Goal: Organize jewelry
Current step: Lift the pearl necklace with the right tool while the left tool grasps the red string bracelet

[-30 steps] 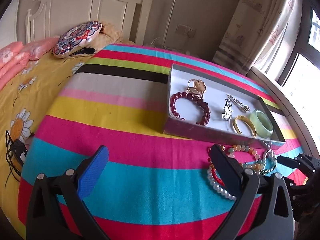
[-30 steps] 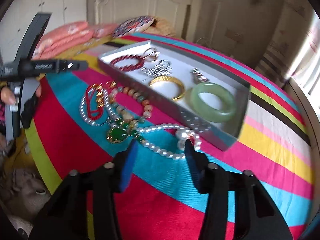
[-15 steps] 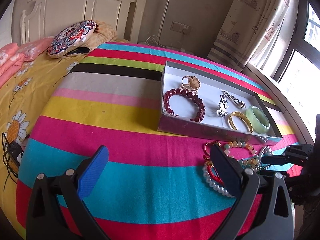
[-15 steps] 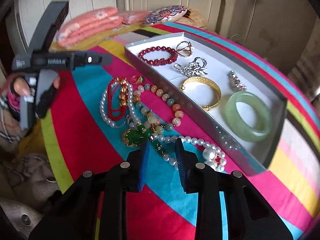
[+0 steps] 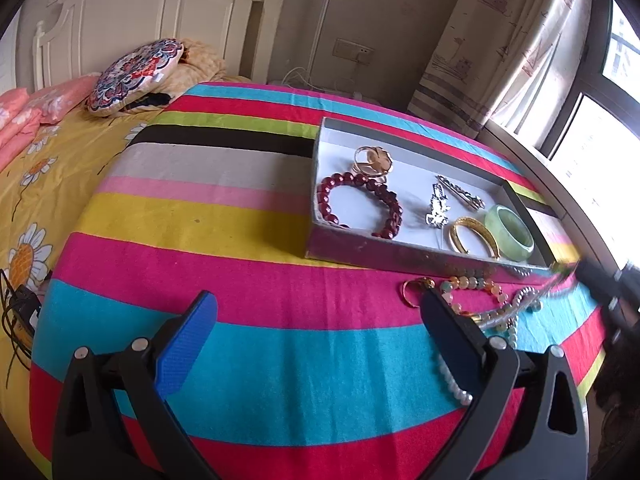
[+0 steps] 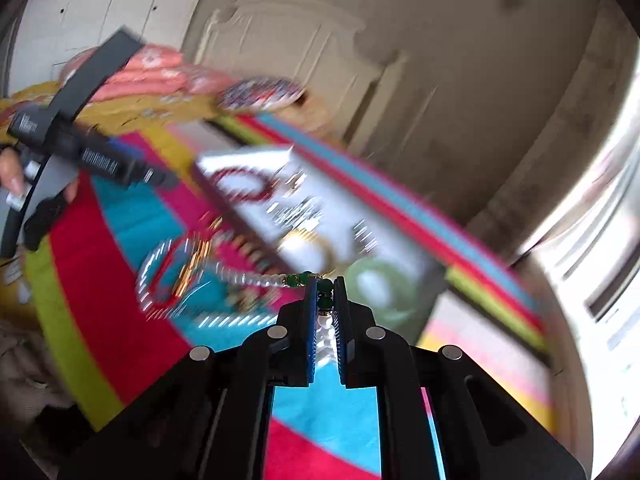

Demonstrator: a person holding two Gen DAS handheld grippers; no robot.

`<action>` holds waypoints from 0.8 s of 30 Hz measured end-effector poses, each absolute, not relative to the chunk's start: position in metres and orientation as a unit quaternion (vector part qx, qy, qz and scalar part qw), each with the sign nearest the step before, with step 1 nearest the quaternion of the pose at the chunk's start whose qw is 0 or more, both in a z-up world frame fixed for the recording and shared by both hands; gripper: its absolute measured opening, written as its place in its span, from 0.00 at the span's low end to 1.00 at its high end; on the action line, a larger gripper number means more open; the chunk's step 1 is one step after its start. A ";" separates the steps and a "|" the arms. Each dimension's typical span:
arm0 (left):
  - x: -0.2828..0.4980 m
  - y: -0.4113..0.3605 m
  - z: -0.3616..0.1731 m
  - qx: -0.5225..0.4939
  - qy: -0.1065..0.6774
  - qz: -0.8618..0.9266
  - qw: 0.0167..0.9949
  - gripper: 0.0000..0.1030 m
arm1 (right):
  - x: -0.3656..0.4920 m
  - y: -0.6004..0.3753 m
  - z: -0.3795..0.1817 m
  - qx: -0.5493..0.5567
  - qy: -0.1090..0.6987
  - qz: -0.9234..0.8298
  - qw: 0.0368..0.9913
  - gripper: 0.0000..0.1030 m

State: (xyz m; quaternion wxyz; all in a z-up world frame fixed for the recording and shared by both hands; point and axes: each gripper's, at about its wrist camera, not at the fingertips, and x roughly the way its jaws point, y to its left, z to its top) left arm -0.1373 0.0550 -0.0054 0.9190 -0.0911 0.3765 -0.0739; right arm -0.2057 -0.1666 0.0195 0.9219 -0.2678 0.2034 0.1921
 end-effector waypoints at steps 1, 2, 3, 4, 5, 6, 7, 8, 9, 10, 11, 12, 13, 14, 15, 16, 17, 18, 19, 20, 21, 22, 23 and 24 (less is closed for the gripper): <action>-0.137 0.054 -0.005 -0.089 0.378 -0.076 0.918 0.98 | -0.206 -0.171 0.028 -0.255 0.189 0.186 0.930 0.10; -0.137 0.053 -0.005 -0.087 0.378 -0.077 0.918 0.98 | -0.205 -0.174 0.033 -0.246 0.180 0.182 0.935 0.10; -0.138 0.053 -0.005 -0.087 0.377 -0.078 0.919 0.98 | -0.205 -0.179 0.040 -0.234 0.168 0.176 0.941 0.10; -0.138 0.053 -0.005 -0.087 0.377 -0.081 0.919 0.98 | -0.205 -0.184 0.048 -0.221 0.158 0.174 0.947 0.10; -0.138 0.052 -0.005 -0.087 0.378 -0.084 0.918 0.98 | -0.205 -0.188 0.053 -0.209 0.150 0.173 0.951 0.10; -0.138 0.051 -0.004 -0.085 0.377 -0.085 0.918 0.98 | -0.206 -0.193 0.059 -0.197 0.142 0.173 0.954 0.10; -0.138 0.050 -0.003 -0.081 0.376 -0.085 0.919 0.98 | -0.205 -0.195 0.064 -0.187 0.134 0.174 0.958 0.10; -0.139 0.047 -0.002 -0.076 0.375 -0.087 0.920 0.98 | -0.208 -0.200 0.072 -0.175 0.125 0.174 0.961 0.10; -0.141 0.045 -0.001 -0.071 0.375 -0.089 0.920 0.98 | -0.210 -0.203 0.078 -0.168 0.117 0.173 0.963 0.10; -0.142 0.043 0.000 -0.065 0.374 -0.090 0.921 0.98 | -0.214 -0.205 0.082 -0.164 0.111 0.171 0.965 0.10; -0.143 0.040 0.001 -0.061 0.374 -0.090 0.921 0.98 | -0.217 -0.209 0.089 -0.158 0.102 0.167 0.968 0.10; -0.145 0.036 0.001 -0.064 0.375 -0.098 0.919 0.98 | -0.218 -0.211 0.094 -0.154 0.097 0.166 0.969 0.10; -0.147 0.033 0.002 -0.068 0.376 -0.108 0.918 0.98 | -0.220 -0.215 0.100 -0.148 0.090 0.163 0.971 0.10; -0.150 0.028 0.002 -0.073 0.377 -0.120 0.915 0.98 | -0.222 -0.219 0.104 -0.144 0.084 0.160 0.973 0.10; -0.152 0.023 0.003 -0.073 0.377 -0.128 0.915 0.98 | -0.225 -0.222 0.108 -0.139 0.079 0.159 0.974 0.10; -0.153 0.018 0.003 -0.070 0.377 -0.134 0.914 0.98 | -0.228 -0.223 0.111 -0.136 0.077 0.159 0.975 0.10; -0.154 0.011 0.004 -0.066 0.377 -0.142 0.913 0.98 | -0.230 -0.226 0.115 -0.131 0.074 0.159 0.976 0.10; -0.154 0.006 0.004 -0.062 0.379 -0.147 0.912 0.98 | -0.235 -0.229 0.119 -0.127 0.064 0.156 0.977 0.10; -0.154 0.000 0.004 -0.055 0.381 -0.151 0.911 0.98 | -0.239 -0.231 0.123 -0.125 0.058 0.156 0.978 0.10; -0.155 -0.005 0.003 -0.050 0.382 -0.153 0.910 0.97 | -0.244 -0.234 0.128 -0.122 0.047 0.155 0.979 0.10; -0.154 -0.011 0.003 -0.044 0.385 -0.157 0.909 0.97 | -0.250 -0.236 0.133 -0.118 0.036 0.154 0.980 0.10; -0.154 -0.016 0.002 -0.040 0.387 -0.160 0.907 0.97 | -0.255 -0.239 0.138 -0.115 0.025 0.152 0.981 0.10; -0.153 -0.021 0.001 -0.036 0.389 -0.162 0.906 0.97 | -0.258 -0.240 0.141 -0.114 0.019 0.151 0.982 0.10; -0.152 -0.023 0.001 -0.034 0.389 -0.162 0.906 0.96 | -0.261 -0.242 0.145 -0.115 0.015 0.150 0.982 0.10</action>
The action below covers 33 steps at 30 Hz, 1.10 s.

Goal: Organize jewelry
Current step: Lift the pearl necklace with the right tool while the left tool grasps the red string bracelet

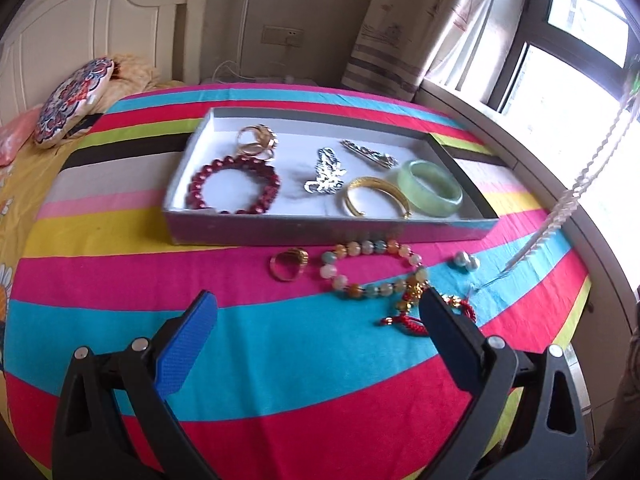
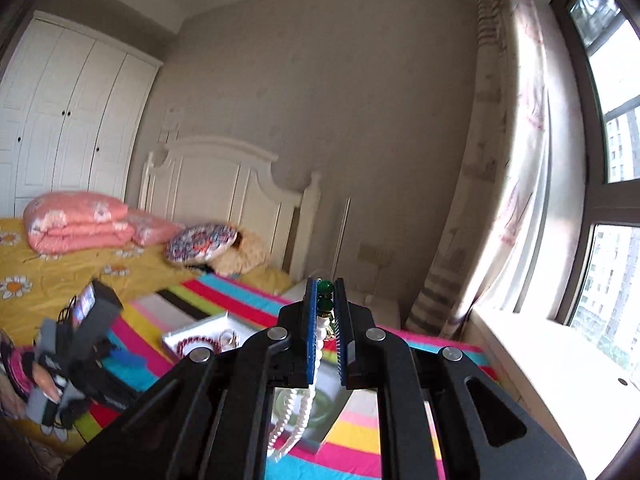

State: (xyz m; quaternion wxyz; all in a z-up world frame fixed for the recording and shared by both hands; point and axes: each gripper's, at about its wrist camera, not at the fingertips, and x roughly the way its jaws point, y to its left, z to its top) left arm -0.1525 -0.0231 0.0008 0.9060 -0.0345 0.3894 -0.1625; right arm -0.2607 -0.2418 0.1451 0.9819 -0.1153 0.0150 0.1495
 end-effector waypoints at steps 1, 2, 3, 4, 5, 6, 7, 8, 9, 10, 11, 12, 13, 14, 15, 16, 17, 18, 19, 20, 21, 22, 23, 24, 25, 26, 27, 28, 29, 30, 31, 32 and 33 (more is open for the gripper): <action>-0.153 -0.028 0.001 -0.035 0.391 -0.170 0.904 0.95 | -0.262 -0.243 0.147 -0.119 0.012 0.145 0.982 0.10; -0.153 -0.031 0.001 -0.035 0.391 -0.178 0.902 0.94 | -0.263 -0.246 0.148 -0.122 0.010 0.138 0.983 0.10; -0.155 -0.037 0.003 -0.031 0.390 -0.191 0.900 0.93 | -0.262 -0.247 0.148 -0.122 0.013 0.136 0.983 0.10; -0.160 -0.045 0.005 -0.015 0.384 -0.204 0.901 0.93 | -0.259 -0.250 0.147 -0.119 0.017 0.134 0.984 0.10; -0.162 -0.049 0.006 -0.005 0.381 -0.210 0.900 0.93 | -0.257 -0.254 0.144 -0.114 0.021 0.131 0.985 0.10; -0.164 -0.056 0.007 0.006 0.382 -0.220 0.898 0.91 | -0.255 -0.257 0.142 -0.109 0.027 0.130 0.985 0.10; -0.165 -0.061 0.005 0.012 0.387 -0.227 0.894 0.85 | -0.253 -0.260 0.140 -0.105 0.032 0.130 0.985 0.10; -0.164 -0.067 0.002 0.017 0.396 -0.232 0.888 0.78 | -0.253 -0.261 0.139 -0.103 0.034 0.129 0.986 0.10; -0.162 -0.070 -0.001 0.021 0.402 -0.232 0.885 0.75 | -0.253 -0.262 0.137 -0.104 0.037 0.128 0.986 0.10; -0.160 -0.073 -0.005 0.025 0.408 -0.228 0.884 0.68 | -0.252 -0.263 0.134 -0.103 0.040 0.129 0.985 0.10; -0.159 -0.075 -0.009 0.030 0.411 -0.223 0.883 0.57 | -0.252 -0.264 0.132 -0.103 0.042 0.130 0.985 0.10; -0.156 -0.077 -0.013 0.036 0.417 -0.221 0.881 0.52 | -0.252 -0.264 0.130 -0.102 0.045 0.132 0.985 0.10; -0.156 -0.079 -0.013 0.042 0.409 -0.217 0.885 0.49 | -0.252 -0.264 0.129 -0.102 0.047 0.133 0.985 0.10; -0.155 -0.081 -0.013 0.046 0.409 -0.219 0.885 0.44 | -0.251 -0.264 0.127 -0.103 0.050 0.135 0.984 0.10; -0.155 -0.082 -0.013 0.048 0.409 -0.222 0.884 0.41 | -0.251 -0.264 0.124 -0.104 0.052 0.137 0.984 0.10; -0.155 -0.085 -0.014 0.053 0.408 -0.226 0.883 0.35 | -0.250 -0.264 0.123 -0.105 0.054 0.138 0.983 0.10; -0.155 -0.088 -0.014 0.062 0.405 -0.230 0.883 0.30 | -0.249 -0.263 0.121 -0.104 0.057 0.139 0.983 0.10; -0.157 -0.093 -0.015 0.075 0.401 -0.227 0.884 0.27 | -0.249 -0.263 0.119 -0.102 0.059 0.141 0.983 0.10; -0.160 -0.099 -0.016 0.095 0.395 -0.225 0.886 0.19 | -0.249 -0.263 0.118 -0.100 0.060 0.142 0.983 0.10; -0.164 -0.105 -0.018 0.119 0.388 -0.223 0.887 0.06 | -0.249 -0.263 0.117 -0.099 0.062 0.144 0.983 0.10; -0.166 -0.108 -0.018 0.130 0.384 -0.225 0.886 0.06 | -0.248 -0.264 0.117 -0.099 0.063 0.144 0.983 0.10; -0.170 -0.111 -0.018 0.136 0.378 -0.228 0.887 0.06 | -0.249 -0.264 0.116 -0.099 0.063 0.144 0.983 0.10; -0.172 -0.112 -0.017 0.139 0.371 -0.229 0.889 0.06 | -0.249 -0.264 0.116 -0.099 0.062 0.144 0.983 0.10; -0.173 -0.113 -0.015 0.139 0.366 -0.227 0.892 0.06 | -0.249 -0.264 0.116 -0.099 0.062 0.144 0.983 0.10; -0.176 -0.112 -0.012 0.139 0.359 -0.226 0.895 0.06 | -0.250 -0.265 0.116 -0.098 0.061 0.142 0.983 0.10; -0.178 -0.110 -0.008 0.136 0.352 -0.226 0.898 0.06 | -0.251 -0.266 0.117 -0.097 0.059 0.141 0.984 0.10; -0.179 -0.107 -0.001 0.131 0.344 -0.227 0.902 0.06 | -0.252 -0.267 0.119 -0.095 0.056 0.141 0.984 0.10; -0.181 -0.106 0.006 0.129 0.337 -0.226 0.905 0.06 | -0.252 -0.268 0.120 -0.094 0.055 0.141 0.984 0.10; -0.182 -0.105 0.012 0.129 0.330 -0.225 0.908 0.06 | -0.253 -0.268 0.123 -0.094 0.051 0.140 0.984 0.10; -0.183 -0.102 0.019 0.130 0.321 -0.221 0.912 0.06 | -0.253 -0.268 0.125 -0.095 0.047 0.140 0.985 0.10; -0.184 -0.101 0.025 0.131 0.315 -0.218 0.915 0.06 | -0.254 -0.267 0.128 -0.097 0.043 0.140 0.984 0.10; -0.184 -0.099 0.031 0.130 0.309 -0.217 0.917 0.06 | -0.254 -0.266 0.129 -0.099 0.040 0.140 0.984 0.10; -0.186 -0.096 0.037 0.130 0.302 -0.214 0.920 0.06 | -0.254 -0.264 0.132 -0.100 0.037 0.141 0.984 0.10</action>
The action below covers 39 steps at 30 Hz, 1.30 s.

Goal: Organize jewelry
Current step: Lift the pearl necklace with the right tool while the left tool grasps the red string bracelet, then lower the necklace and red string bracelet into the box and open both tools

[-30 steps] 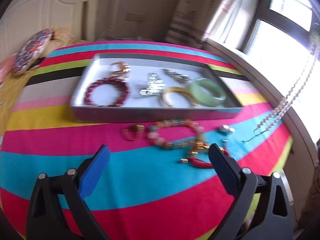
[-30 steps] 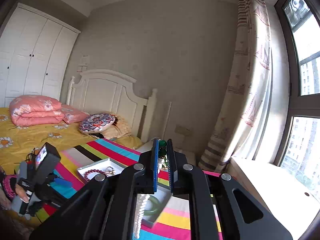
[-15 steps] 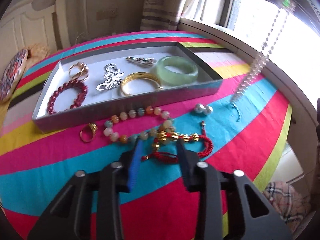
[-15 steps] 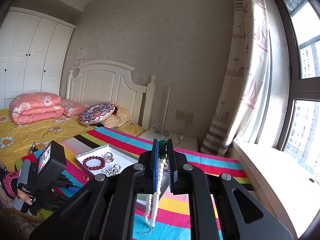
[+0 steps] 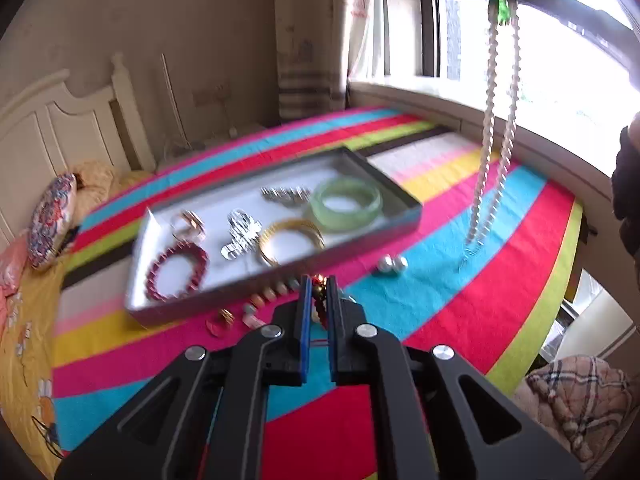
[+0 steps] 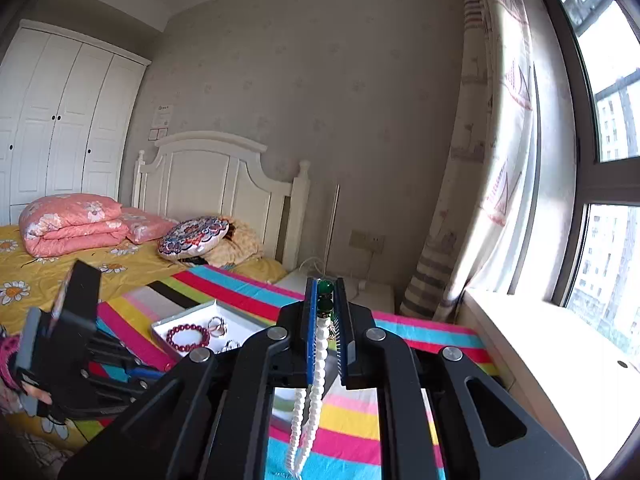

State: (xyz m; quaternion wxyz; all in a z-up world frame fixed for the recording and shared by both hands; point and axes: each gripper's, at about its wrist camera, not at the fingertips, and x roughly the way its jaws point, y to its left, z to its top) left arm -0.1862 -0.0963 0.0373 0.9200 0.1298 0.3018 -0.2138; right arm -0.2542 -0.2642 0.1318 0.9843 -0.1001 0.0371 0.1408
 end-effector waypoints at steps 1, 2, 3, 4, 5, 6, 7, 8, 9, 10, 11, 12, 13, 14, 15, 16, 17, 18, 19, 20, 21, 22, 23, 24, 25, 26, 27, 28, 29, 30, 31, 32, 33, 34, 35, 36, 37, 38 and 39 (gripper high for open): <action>-0.187 -0.094 0.043 0.130 0.297 -0.212 0.922 0.06 | -0.254 -0.263 0.134 -0.102 0.035 0.143 0.984 0.10; -0.186 -0.092 0.048 0.132 0.291 -0.208 0.924 0.06 | -0.252 -0.261 0.137 -0.106 0.032 0.143 0.984 0.10; -0.186 -0.091 0.052 0.133 0.288 -0.207 0.926 0.06 | -0.252 -0.259 0.139 -0.109 0.029 0.144 0.983 0.10; -0.185 -0.089 0.057 0.134 0.284 -0.204 0.927 0.06 | -0.251 -0.257 0.142 -0.112 0.027 0.145 0.983 0.10; -0.183 -0.087 0.061 0.136 0.280 -0.201 0.929 0.06 | -0.249 -0.255 0.145 -0.116 0.024 0.146 0.982 0.10; -0.184 -0.085 0.065 0.137 0.278 -0.198 0.930 0.06 | -0.247 -0.252 0.148 -0.119 0.021 0.146 0.982 0.10; -0.182 -0.084 0.068 0.138 0.275 -0.195 0.931 0.06 | -0.244 -0.250 0.151 -0.121 0.019 0.148 0.981 0.10; -0.178 -0.081 0.073 0.138 0.272 -0.191 0.933 0.06 | -0.242 -0.248 0.154 -0.121 0.019 0.150 0.981 0.10; -0.176 -0.079 0.076 0.137 0.270 -0.189 0.934 0.06 | -0.238 -0.247 0.157 -0.120 0.018 0.153 0.981 0.10; -0.173 -0.076 0.079 0.135 0.269 -0.187 0.935 0.06 | -0.236 -0.246 0.159 -0.118 0.018 0.155 0.981 0.10; -0.168 -0.073 0.083 0.135 0.267 -0.184 0.936 0.06 | -0.230 -0.245 0.163 -0.115 0.018 0.161 0.980 0.10; -0.165 -0.072 0.085 0.136 0.266 -0.181 0.937 0.06 | -0.226 -0.243 0.166 -0.114 0.019 0.163 0.980 0.10; -0.161 -0.071 0.088 0.137 0.265 -0.179 0.938 0.06 | -0.222 -0.241 0.169 -0.114 0.018 0.165 0.980 0.10; -0.158 -0.069 0.090 0.138 0.264 -0.176 0.938 0.06 | -0.219 -0.239 0.171 -0.114 0.017 0.166 0.979 0.10; -0.153 -0.067 0.093 0.138 0.263 -0.173 0.939 0.06 | -0.215 -0.236 0.175 -0.114 0.016 0.168 0.979 0.10; -0.150 -0.065 0.096 0.136 0.263 -0.171 0.940 0.06 | -0.212 -0.235 0.177 -0.113 0.015 0.169 0.979 0.10; -0.145 -0.062 0.099 0.133 0.263 -0.170 0.940 0.06 | -0.208 -0.233 0.180 -0.111 0.014 0.173 0.979 0.10; -0.141 -0.060 0.101 0.130 0.264 -0.169 0.941 0.06 | -0.205 -0.231 0.183 -0.110 0.014 0.175 0.978 0.10; -0.137 -0.058 0.103 0.127 0.264 -0.168 0.941 0.06 | -0.199 -0.228 0.186 -0.109 0.015 0.178 0.978 0.10; -0.130 -0.056 0.104 0.123 0.266 -0.166 0.942 0.06 | -0.194 -0.224 0.188 -0.110 0.017 0.180 0.977 0.10; -0.127 -0.055 0.104 0.120 0.268 -0.165 0.942 0.06 | -0.190 -0.222 0.189 -0.110 0.019 0.180 0.977 0.10; -0.121 -0.053 0.104 0.114 0.271 -0.165 0.942 0.06 | -0.185 -0.219 0.189 -0.111 0.022 0.182 0.977 0.10; -0.116 -0.052 0.103 0.109 0.274 -0.164 0.941 0.06 | -0.177 -0.215 0.189 -0.111 0.027 0.183 0.976 0.10; -0.112 -0.052 0.102 0.107 0.277 -0.164 0.941 0.06 | -0.170 -0.211 0.188 -0.112 0.033 0.184 0.976 0.10; -0.107 -0.052 0.100 0.106 0.280 -0.162 0.940 0.06 | -0.165 -0.208 0.188 -0.112 0.036 0.184 0.976 0.10; -0.105 -0.053 0.098 0.105 0.283 -0.160 0.940 0.06 | -0.156 -0.204 0.187 -0.113 0.040 0.184 0.975 0.10; -0.100 -0.052 0.095 0.101 0.287 -0.159 0.939 0.06 | -0.151 -0.201 0.186 -0.114 0.043 0.184 0.975 0.10; -0.097 -0.052 0.092 0.098 0.290 -0.159 0.938 0.06 | -0.143 -0.196 0.185 -0.115 0.046 0.184 0.975 0.10; -0.095 -0.052 0.090 0.096 0.293 -0.159 0.938 0.06 | -0.138 -0.193 0.185 -0.114 0.048 0.185 0.975 0.10; -0.091 -0.052 0.087 0.093 0.296 -0.157 0.938 0.06 | -0.132 -0.190 0.184 -0.112 0.051 0.187 0.975 0.10; -0.088 -0.052 0.085 0.091 0.298 -0.156 0.937 0.06 | -0.126 -0.187 0.184 -0.109 0.054 0.190 0.974 0.10; -0.085 -0.051 0.083 0.088 0.300 -0.155 0.937 0.06 | -0.117 -0.182 0.183 -0.105 0.060 0.194 0.974 0.10; -0.083 -0.051 0.081 0.085 0.301 -0.154 0.937 0.06 | -0.113 -0.180 0.182 -0.104 0.061 0.194 0.973 0.10; -0.080 -0.050 0.080 0.081 0.303 -0.152 0.937 0.06 | -0.106 -0.174 0.180 -0.105 0.065 0.195 0.973 0.10; -0.078 -0.050 0.078 0.078 0.304 -0.151 0.937 0.06 | -0.102 -0.171 0.179 -0.105 0.068 0.195 0.973 0.10; -0.075 -0.048 0.077 0.074 0.306 -0.150 0.937 0.06 | -0.097 -0.167 0.177 -0.104 0.070 0.195 0.973 0.10; -0.072 -0.047 0.075 0.070 0.308 -0.149 0.937 0.06 | -0.092 -0.163 0.175 -0.104 0.072 0.196 0.972 0.10; -0.069 -0.046 0.073 0.065 0.310 -0.147 0.937 0.06 | -0.087 -0.159 0.174 -0.104 0.073 0.198 0.972 0.10; -0.068 -0.045 0.071 0.061 0.311 -0.146 0.937 0.06 | -0.082 -0.154 0.171 -0.104 0.074 0.198 0.972 0.10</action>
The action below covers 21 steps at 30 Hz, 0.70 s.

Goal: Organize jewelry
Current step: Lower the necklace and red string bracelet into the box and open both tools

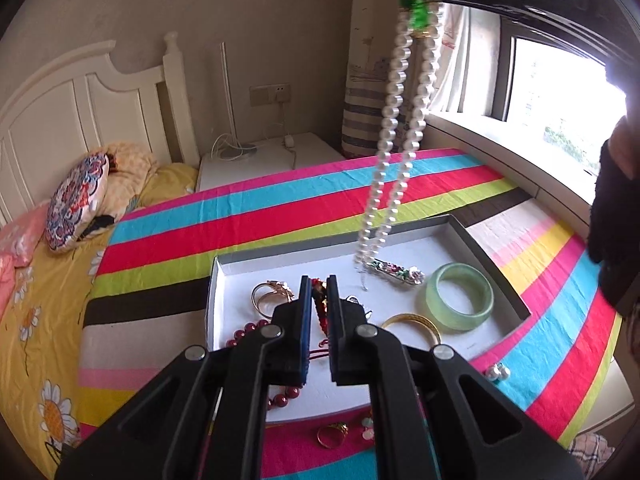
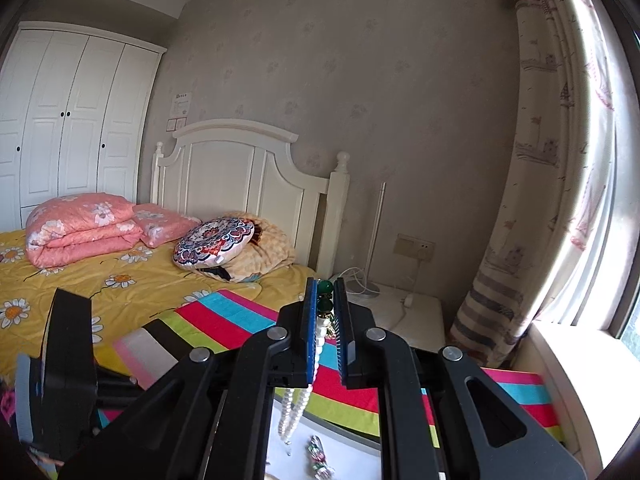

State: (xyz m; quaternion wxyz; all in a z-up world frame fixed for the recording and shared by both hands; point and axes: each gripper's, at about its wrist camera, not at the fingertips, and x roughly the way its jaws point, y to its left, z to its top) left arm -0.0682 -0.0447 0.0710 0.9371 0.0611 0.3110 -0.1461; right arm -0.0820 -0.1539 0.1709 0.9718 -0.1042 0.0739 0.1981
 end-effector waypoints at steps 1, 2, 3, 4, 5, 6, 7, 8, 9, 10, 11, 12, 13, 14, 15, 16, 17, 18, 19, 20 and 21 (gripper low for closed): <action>-0.066 -0.044 0.069 0.057 0.313 -0.146 0.937 0.06 | -0.079 -0.151 0.169 -0.106 0.075 0.197 0.972 0.10; -0.065 -0.043 0.066 0.053 0.314 -0.145 0.937 0.06 | -0.074 -0.145 0.164 -0.108 0.078 0.197 0.971 0.10; -0.064 -0.043 0.062 0.049 0.317 -0.146 0.936 0.06 | -0.070 -0.143 0.161 -0.108 0.079 0.199 0.971 0.10; -0.064 -0.043 0.058 0.047 0.319 -0.147 0.935 0.06 | -0.068 -0.141 0.158 -0.110 0.081 0.202 0.970 0.10; -0.064 -0.044 0.054 0.045 0.322 -0.148 0.934 0.06 | -0.064 -0.139 0.150 -0.115 0.088 0.202 0.969 0.10; -0.063 -0.045 0.048 0.045 0.328 -0.149 0.932 0.06 | -0.058 -0.138 0.142 -0.120 0.103 0.203 0.966 0.10; -0.062 -0.046 0.042 0.045 0.333 -0.150 0.930 0.06 | -0.053 -0.137 0.135 -0.123 0.114 0.206 0.964 0.10; -0.061 -0.046 0.038 0.046 0.336 -0.150 0.928 0.06 | -0.047 -0.137 0.122 -0.131 0.138 0.212 0.958 0.10; -0.059 -0.047 0.032 0.046 0.342 -0.151 0.926 0.06 | -0.043 -0.137 0.112 -0.139 0.155 0.213 0.955 0.10; -0.058 -0.047 0.028 0.046 0.347 -0.150 0.925 0.06 | -0.038 -0.138 0.100 -0.148 0.176 0.213 0.950 0.10; -0.057 -0.047 0.025 0.045 0.349 -0.150 0.924 0.06 | -0.036 -0.139 0.092 -0.152 0.190 0.214 0.946 0.10; -0.055 -0.046 0.022 0.043 0.352 -0.149 0.923 0.06 | -0.034 -0.141 0.083 -0.154 0.203 0.212 0.943 0.10; -0.054 -0.044 0.019 0.040 0.354 -0.148 0.922 0.06 | -0.032 -0.144 0.076 -0.153 0.214 0.212 0.941 0.10; -0.052 -0.044 0.018 0.038 0.357 -0.147 0.922 0.07 | -0.030 -0.149 0.069 -0.150 0.225 0.211 0.939 0.10; -0.051 -0.043 0.016 0.037 0.358 -0.146 0.921 0.07 | -0.030 -0.152 0.063 -0.146 0.234 0.210 0.938 0.10; -0.050 -0.042 0.014 0.036 0.360 -0.145 0.921 0.07 | -0.030 -0.156 0.058 -0.142 0.241 0.210 0.937 0.10; -0.049 -0.042 0.013 0.034 0.361 -0.144 0.921 0.07 | -0.030 -0.160 0.052 -0.137 0.247 0.208 0.936 0.10; -0.049 -0.041 0.011 0.033 0.363 -0.142 0.920 0.07 | -0.031 -0.162 0.048 -0.135 0.250 0.207 0.936 0.10; -0.048 -0.040 0.010 0.031 0.364 -0.141 0.920 0.07 | -0.033 -0.165 0.045 -0.133 0.253 0.206 0.936 0.10; -0.048 -0.040 0.009 0.031 0.365 -0.141 0.920 0.10 | -0.034 -0.169 0.041 -0.130 0.257 0.204 0.935 0.10; -0.047 -0.039 0.007 0.030 0.368 -0.140 0.919 0.12 | -0.035 -0.173 0.037 -0.128 0.260 0.201 0.936 0.10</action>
